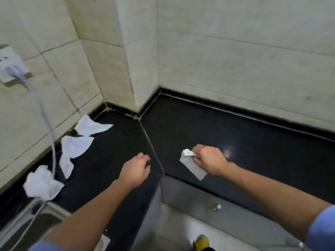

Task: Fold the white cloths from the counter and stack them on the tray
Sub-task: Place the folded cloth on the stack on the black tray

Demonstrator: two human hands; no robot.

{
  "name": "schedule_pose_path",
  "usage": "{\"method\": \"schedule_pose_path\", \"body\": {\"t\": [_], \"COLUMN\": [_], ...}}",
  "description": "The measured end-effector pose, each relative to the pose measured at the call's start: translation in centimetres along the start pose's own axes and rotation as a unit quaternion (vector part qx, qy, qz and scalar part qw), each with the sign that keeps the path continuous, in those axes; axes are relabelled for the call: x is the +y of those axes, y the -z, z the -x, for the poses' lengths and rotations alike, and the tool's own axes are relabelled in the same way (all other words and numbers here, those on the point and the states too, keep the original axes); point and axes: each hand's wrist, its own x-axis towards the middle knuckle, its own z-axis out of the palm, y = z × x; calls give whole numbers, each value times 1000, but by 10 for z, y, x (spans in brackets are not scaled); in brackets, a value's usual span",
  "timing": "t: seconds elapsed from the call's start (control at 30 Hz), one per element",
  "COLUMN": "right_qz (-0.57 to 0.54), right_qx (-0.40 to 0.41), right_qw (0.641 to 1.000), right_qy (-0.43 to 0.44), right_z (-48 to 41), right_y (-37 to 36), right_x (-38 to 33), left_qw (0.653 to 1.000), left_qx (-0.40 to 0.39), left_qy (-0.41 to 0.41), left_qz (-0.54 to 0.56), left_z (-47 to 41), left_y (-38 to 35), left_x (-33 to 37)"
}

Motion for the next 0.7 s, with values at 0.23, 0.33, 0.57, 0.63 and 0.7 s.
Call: {"method": "schedule_pose_path", "body": {"t": [0.23,0.33,0.57,0.63,0.7], "right_qz": [1,-9,-32,-32,-33], "right_qx": [45,55,66,80,91], "right_qw": [983,967,928,909,890], "right_qy": [-178,-248,-366,-407,-445], "right_z": [148,220,418,472,521], "right_y": [17,19,29,36,43], "right_x": [116,165,278,306,329], "left_qw": [984,969,931,915,896], "left_qx": [-27,-36,-79,-95,-112], "left_qy": [-172,-239,-356,-392,-429], "left_qz": [-34,-39,-27,-22,-21], "left_z": [-42,-47,-17,-1,13], "left_y": [-24,-45,-126,-147,-164], "left_x": [165,248,473,532,583]}}
